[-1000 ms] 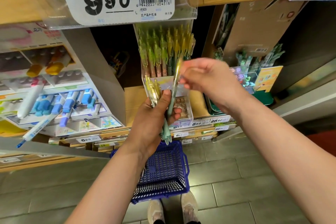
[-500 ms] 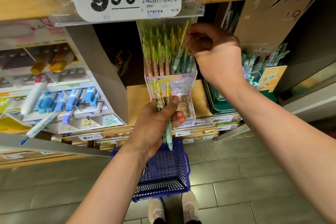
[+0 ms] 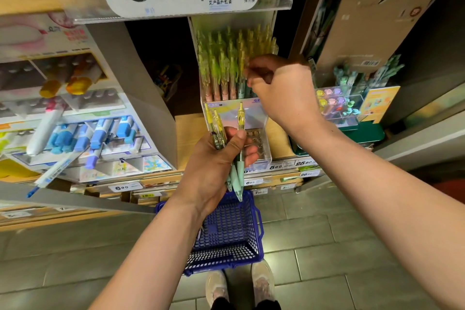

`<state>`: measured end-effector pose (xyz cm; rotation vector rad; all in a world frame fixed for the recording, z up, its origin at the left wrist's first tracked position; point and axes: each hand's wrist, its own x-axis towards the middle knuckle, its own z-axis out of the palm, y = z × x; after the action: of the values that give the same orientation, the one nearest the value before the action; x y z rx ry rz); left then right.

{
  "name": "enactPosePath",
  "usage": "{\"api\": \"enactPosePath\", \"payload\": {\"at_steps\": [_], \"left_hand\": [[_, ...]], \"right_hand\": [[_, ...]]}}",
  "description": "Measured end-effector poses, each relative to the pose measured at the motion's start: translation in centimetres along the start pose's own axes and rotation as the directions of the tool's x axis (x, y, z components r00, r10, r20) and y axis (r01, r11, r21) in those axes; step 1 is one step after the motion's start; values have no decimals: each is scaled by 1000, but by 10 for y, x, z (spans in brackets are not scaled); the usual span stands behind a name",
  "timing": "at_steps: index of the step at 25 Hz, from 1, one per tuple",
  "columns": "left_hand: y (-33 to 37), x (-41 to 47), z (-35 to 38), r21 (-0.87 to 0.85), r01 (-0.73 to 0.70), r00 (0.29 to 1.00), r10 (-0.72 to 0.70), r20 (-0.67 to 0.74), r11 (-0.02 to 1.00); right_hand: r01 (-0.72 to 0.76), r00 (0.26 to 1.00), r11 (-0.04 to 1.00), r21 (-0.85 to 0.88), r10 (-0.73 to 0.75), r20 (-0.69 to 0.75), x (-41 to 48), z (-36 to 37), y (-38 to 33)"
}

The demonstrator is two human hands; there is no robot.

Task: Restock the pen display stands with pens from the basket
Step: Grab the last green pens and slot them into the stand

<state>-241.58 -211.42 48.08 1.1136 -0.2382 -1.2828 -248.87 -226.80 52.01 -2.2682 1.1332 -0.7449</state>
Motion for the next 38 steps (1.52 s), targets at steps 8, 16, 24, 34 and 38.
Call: {"api": "enactPosePath", "payload": {"at_steps": [8, 16, 24, 34, 38], "left_hand": [[7, 1, 5, 133, -113, 993, 114, -1, 985], [4, -5, 8, 193, -75, 997, 80, -21, 978], [0, 4, 8, 29, 39, 997, -37, -74, 999], [-3, 3, 3, 102, -52, 999, 53, -10, 993], [-2, 6, 1, 20, -74, 997, 74, -7, 997]], "right_hand": [[-374, 869, 877, 302, 217, 445, -39, -10, -3], [-358, 933, 779, 515, 280, 225, -27, -30, -2], [-24, 984, 975, 223, 62, -164, 2, -35, 5], [85, 995, 996, -18, -85, -47, 1, -15, 13], [60, 997, 992, -110, -55, 51, 0, -10, 11]]}}
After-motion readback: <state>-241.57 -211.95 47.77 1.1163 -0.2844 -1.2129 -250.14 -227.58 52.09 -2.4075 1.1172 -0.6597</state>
